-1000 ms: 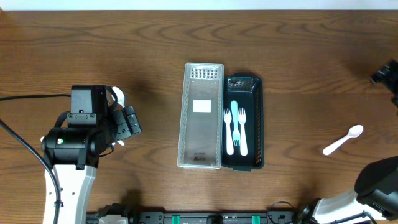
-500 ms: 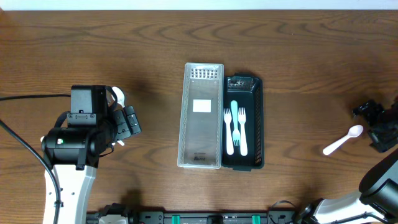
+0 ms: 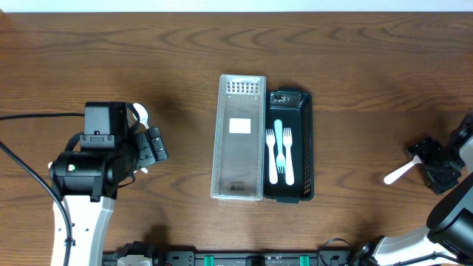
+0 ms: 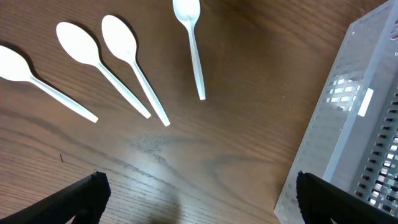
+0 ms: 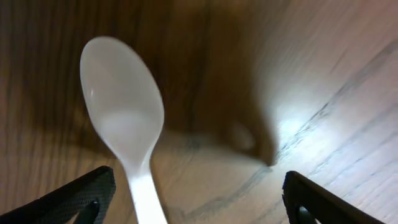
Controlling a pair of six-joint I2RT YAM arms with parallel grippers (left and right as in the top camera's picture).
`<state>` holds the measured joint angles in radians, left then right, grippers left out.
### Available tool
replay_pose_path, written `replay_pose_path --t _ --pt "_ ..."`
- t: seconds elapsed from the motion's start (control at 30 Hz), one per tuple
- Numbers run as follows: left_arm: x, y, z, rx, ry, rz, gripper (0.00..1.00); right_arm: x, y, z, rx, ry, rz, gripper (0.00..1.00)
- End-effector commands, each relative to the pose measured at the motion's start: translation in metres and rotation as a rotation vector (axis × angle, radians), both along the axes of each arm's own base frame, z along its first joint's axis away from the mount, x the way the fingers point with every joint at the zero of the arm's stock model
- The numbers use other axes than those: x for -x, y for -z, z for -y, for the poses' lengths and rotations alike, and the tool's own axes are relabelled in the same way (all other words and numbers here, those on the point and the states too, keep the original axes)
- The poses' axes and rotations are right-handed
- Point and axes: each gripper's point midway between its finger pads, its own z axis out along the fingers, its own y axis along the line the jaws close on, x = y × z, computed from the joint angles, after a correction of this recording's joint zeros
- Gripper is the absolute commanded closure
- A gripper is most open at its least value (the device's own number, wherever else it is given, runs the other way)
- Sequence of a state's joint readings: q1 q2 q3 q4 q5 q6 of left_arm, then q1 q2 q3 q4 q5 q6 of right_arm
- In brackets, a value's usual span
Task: Pack container
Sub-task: 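Reach the right gripper to the white spoon and grasp it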
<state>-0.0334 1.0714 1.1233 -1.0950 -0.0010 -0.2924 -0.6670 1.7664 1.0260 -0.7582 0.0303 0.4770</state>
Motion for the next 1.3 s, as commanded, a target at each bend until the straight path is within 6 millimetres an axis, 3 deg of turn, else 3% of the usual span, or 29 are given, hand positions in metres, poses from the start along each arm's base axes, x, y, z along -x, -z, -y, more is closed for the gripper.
replay_pose_path --t 0.0,0.27,0.6,1.03,1.27 --pt "-0.002 -0.007 -0.003 -0.006 -0.019 0.017 0.02 0.002 -0.002 0.004 0.035 0.02 -0.013 0.19" --pt "-0.002 -0.007 -0.003 -0.006 -0.019 0.017 0.02 -0.002 -0.003 0.004 0.049 0.013 -0.007 0.21" --pt "-0.002 -0.007 -0.003 -0.006 -0.019 0.017 0.02 -0.031 0.001 -0.016 0.07 -0.053 0.028 0.2" --pt "-0.002 -0.007 -0.003 -0.006 -0.019 0.017 0.02 -0.021 0.027 -0.025 0.018 -0.019 -0.05 0.2" --pt "-0.002 -0.007 -0.003 -0.006 -0.019 0.017 0.02 -0.021 0.028 -0.025 0.016 -0.019 -0.052 0.41"
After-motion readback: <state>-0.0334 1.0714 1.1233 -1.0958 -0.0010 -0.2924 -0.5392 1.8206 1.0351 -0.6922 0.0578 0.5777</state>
